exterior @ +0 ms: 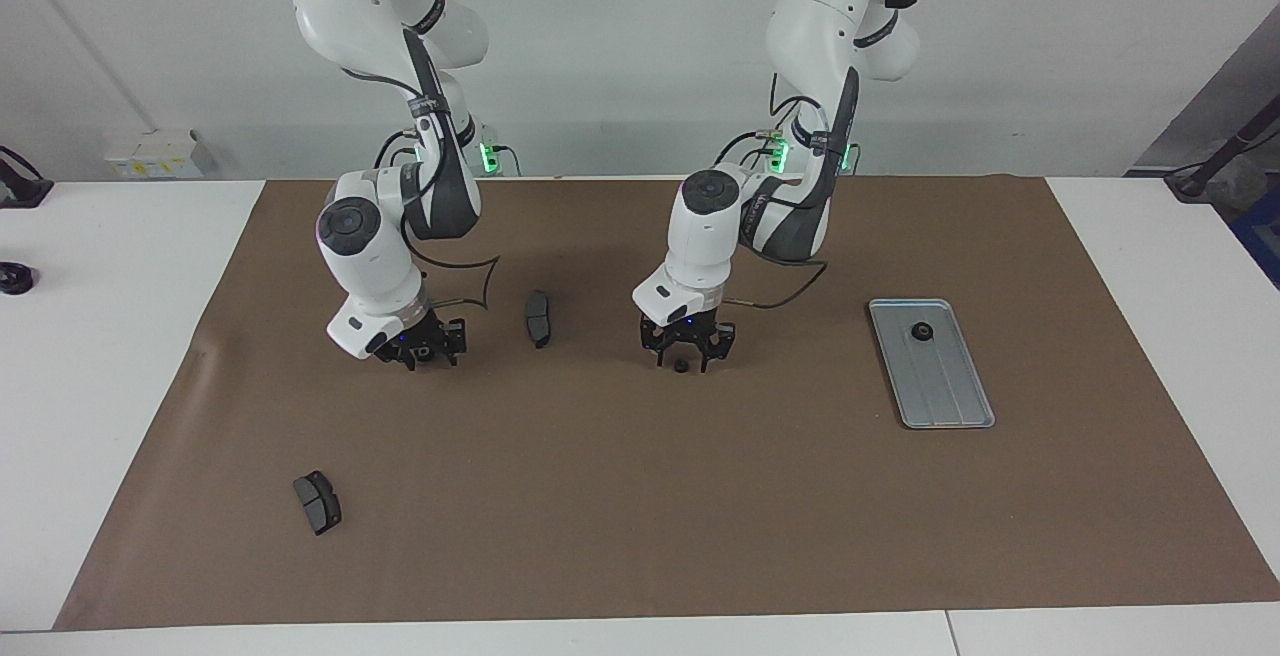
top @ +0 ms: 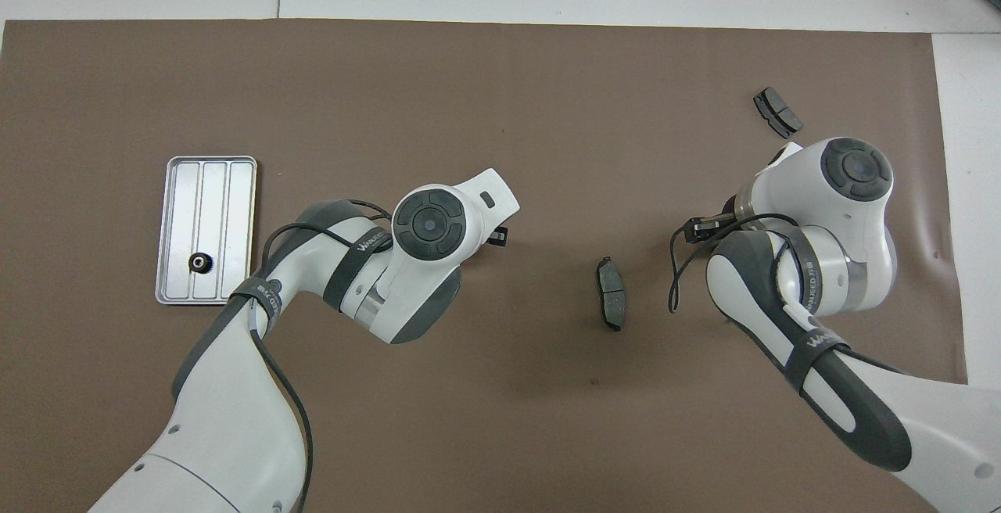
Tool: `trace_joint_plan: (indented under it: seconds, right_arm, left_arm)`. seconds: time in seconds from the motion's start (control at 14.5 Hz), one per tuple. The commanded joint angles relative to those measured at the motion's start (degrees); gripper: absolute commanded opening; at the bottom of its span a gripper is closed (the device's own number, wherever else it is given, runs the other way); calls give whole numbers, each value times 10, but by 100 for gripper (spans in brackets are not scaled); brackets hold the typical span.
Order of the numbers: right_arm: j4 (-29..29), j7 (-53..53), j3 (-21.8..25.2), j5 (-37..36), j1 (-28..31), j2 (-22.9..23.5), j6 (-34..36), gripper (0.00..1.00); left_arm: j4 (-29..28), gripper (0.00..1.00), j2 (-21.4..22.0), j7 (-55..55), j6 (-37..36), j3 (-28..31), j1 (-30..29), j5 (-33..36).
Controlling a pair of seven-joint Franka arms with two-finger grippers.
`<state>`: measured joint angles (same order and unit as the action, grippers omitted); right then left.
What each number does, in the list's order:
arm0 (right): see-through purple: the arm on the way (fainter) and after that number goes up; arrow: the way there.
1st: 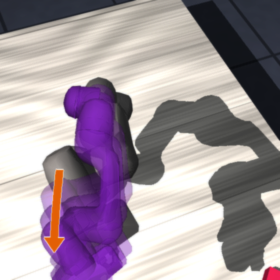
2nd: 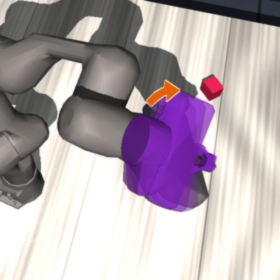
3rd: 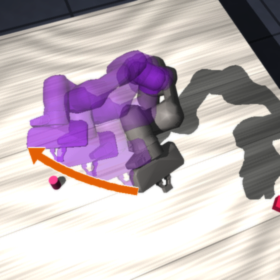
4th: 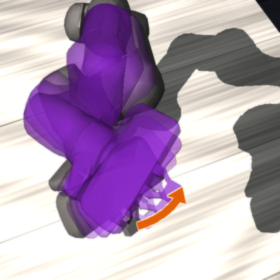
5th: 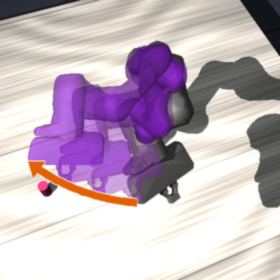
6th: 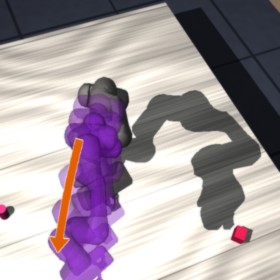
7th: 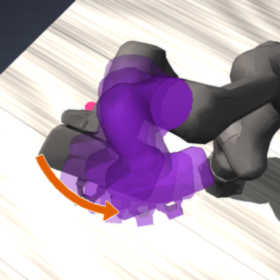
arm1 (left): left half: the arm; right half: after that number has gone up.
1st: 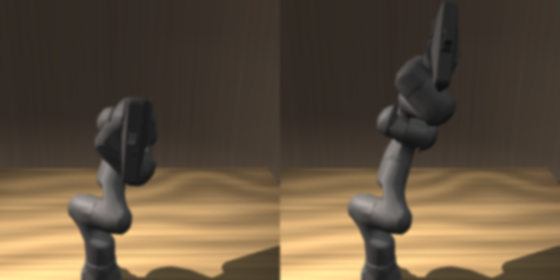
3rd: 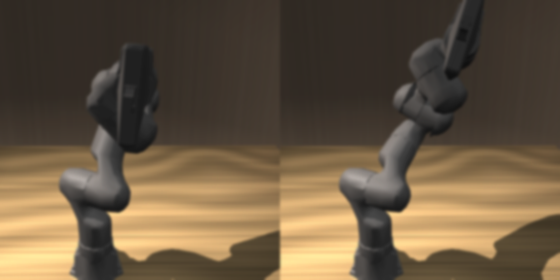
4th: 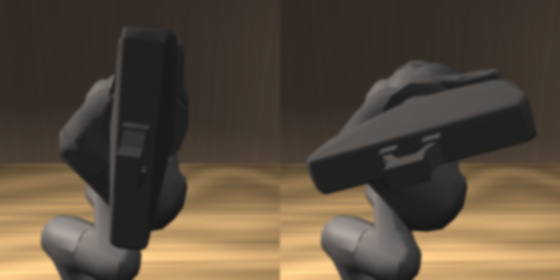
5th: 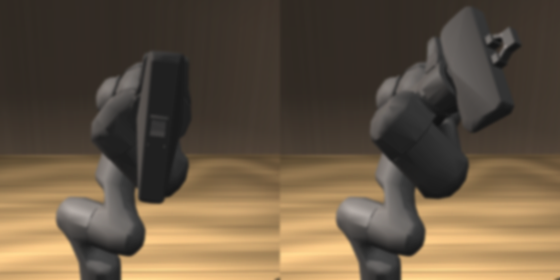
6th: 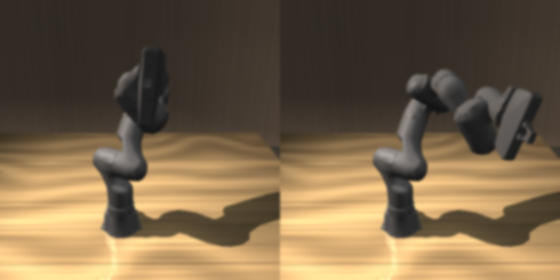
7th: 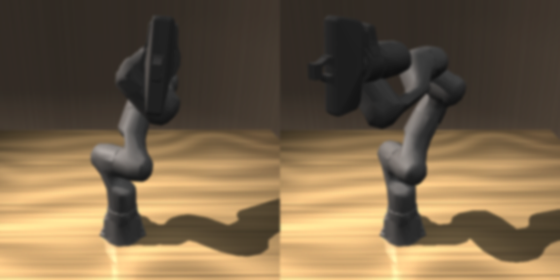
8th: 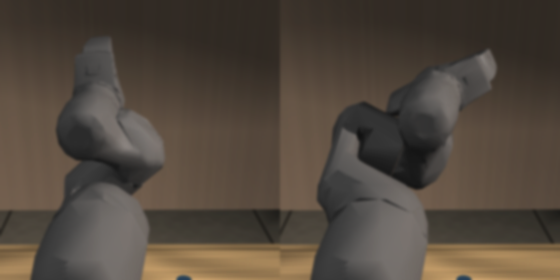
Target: Pick bearing gear from pile to tray
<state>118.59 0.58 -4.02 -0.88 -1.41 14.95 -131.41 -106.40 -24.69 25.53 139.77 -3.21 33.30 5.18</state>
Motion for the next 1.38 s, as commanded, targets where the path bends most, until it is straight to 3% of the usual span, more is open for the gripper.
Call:
trace_joint_plan:
  seconds: [0.0,0.28,0.41,0.48,0.69,0.9,1.17,1.31]
  right_arm:
    - [23,3,-6,4,12,-19,-12,66]
    - [41,5,-7,4,17,-26,-16,64]
    - [44,4,-6,4,21,-26,-16,63]
    - [48,4,-7,4,26,-28,-16,62]
    - [55,5,-7,4,27,-32,-16,59]
    - [62,12,-7,4,27,-34,-19,59]
    - [80,16,-7,4,26,-36,-51,55]
    - [81,15,-7,4,26,-36,-51,51]
  left_arm:
    - [-16,69,4,12,15,8,12,13]
    - [-23,57,8,13,8,8,19,13]
    - [-20,35,10,14,-12,10,22,12]
    - [-16,4,10,14,-21,9,22,12]
    - [-9,0,13,16,-33,13,16,12]
    - [-16,0,53,15,-58,24,-1,12]
    - [-27,0,99,-13,-87,24,-55,13]
    - [-35,0,103,-22,-86,23,-92,13]
